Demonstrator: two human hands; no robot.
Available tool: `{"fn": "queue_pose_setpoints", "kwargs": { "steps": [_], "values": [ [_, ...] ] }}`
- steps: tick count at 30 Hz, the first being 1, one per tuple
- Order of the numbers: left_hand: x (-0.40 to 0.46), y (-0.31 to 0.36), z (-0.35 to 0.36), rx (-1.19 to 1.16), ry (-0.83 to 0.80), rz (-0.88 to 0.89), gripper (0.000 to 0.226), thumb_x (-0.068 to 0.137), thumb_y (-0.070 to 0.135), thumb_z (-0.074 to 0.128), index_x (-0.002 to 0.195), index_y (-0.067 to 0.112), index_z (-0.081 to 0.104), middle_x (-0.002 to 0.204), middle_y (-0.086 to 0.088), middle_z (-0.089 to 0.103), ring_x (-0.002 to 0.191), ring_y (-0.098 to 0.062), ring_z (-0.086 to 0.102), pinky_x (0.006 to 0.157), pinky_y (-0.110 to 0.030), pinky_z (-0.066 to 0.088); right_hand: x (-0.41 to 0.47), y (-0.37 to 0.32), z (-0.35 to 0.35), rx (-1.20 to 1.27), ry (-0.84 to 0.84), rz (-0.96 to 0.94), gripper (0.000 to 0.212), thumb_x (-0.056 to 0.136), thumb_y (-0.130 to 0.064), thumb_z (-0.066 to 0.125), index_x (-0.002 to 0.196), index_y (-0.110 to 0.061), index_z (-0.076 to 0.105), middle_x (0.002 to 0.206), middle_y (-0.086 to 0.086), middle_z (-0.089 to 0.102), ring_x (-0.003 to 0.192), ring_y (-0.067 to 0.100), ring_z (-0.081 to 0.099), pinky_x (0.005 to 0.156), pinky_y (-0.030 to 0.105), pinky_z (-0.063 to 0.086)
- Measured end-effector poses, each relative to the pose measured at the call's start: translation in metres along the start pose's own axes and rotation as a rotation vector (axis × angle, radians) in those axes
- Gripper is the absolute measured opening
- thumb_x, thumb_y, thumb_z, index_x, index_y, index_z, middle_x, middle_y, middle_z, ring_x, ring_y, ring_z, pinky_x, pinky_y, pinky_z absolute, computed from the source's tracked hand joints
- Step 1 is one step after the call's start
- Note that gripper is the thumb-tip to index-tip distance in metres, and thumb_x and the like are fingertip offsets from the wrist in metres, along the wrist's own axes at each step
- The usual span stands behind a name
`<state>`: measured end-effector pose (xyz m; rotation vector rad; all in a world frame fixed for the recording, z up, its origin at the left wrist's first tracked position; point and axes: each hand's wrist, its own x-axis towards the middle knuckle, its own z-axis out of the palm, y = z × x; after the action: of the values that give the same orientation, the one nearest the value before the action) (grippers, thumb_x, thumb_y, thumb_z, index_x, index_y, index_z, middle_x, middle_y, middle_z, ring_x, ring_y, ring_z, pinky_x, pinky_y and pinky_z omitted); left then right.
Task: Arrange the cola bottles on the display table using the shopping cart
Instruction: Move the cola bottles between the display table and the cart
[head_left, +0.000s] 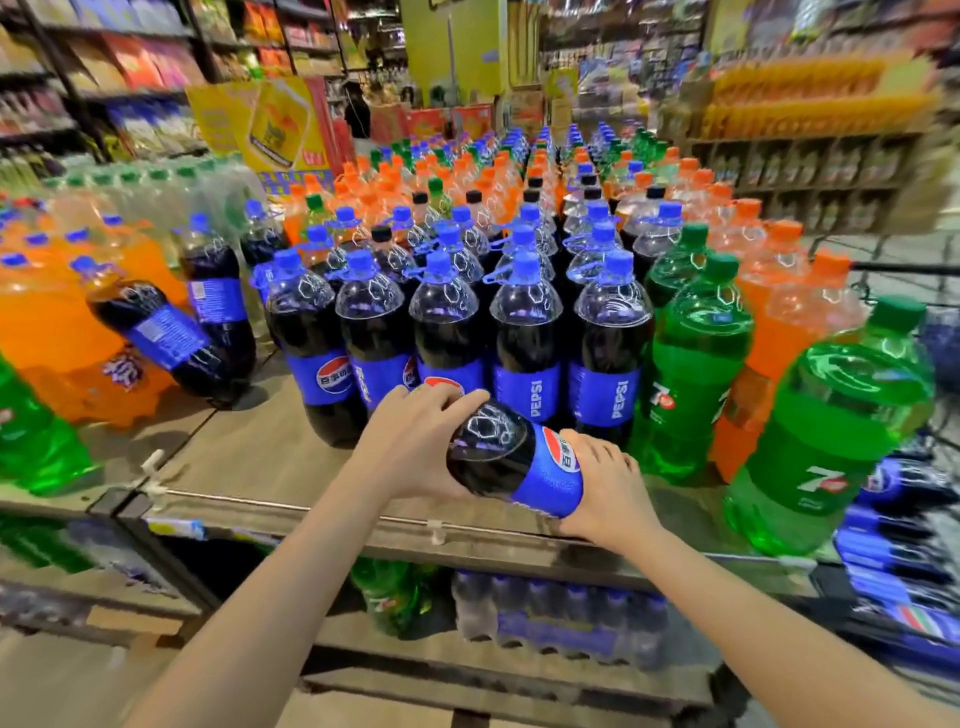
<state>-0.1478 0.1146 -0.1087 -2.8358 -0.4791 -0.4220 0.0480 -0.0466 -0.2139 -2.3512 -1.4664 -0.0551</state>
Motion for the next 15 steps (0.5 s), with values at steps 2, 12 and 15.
{"fn": "queue_pose_setpoints", "kwargs": {
  "steps": [2,12,15],
  "values": [
    [0.011,-0.007,-0.001,0.036,-0.014,0.041,0.108,0.046,0.085,0.056,0.136,0.025,0.05,0.111,0.002,0.063,0.093,-0.022,0.062,0.07,-0.035,0.043,0.002,-0.001,0.003,0.064,0.017,0.038,0.113,0.053,-0.057,0.074,0.148,-0.025,0.022,0.145,-0.005,0.037,0.131,0.021,0.035,0.106,0.039,0.031],
    [0.055,-0.012,-0.003,0.021,0.22,0.198,0.118,0.043,0.081,0.067,0.144,0.025,0.044,0.133,-0.003,0.056,0.115,-0.028,0.056,0.089,-0.045,0.044,0.022,-0.026,-0.008,0.378,0.242,0.051,0.115,0.049,-0.057,0.078,0.146,-0.024,0.027,0.137,-0.005,0.047,0.125,0.019,0.045,0.102,0.044,0.04],
    [0.047,0.0,0.008,-0.467,0.288,-0.04,0.131,0.048,0.073,0.08,0.155,0.029,0.018,0.154,0.0,0.032,0.14,-0.022,0.035,0.105,-0.046,0.042,0.018,-0.016,-0.014,0.516,0.347,0.1,0.108,0.049,-0.047,0.082,0.143,-0.028,0.033,0.132,-0.011,0.052,0.121,0.013,0.049,0.099,0.043,0.043]
  ]
}}
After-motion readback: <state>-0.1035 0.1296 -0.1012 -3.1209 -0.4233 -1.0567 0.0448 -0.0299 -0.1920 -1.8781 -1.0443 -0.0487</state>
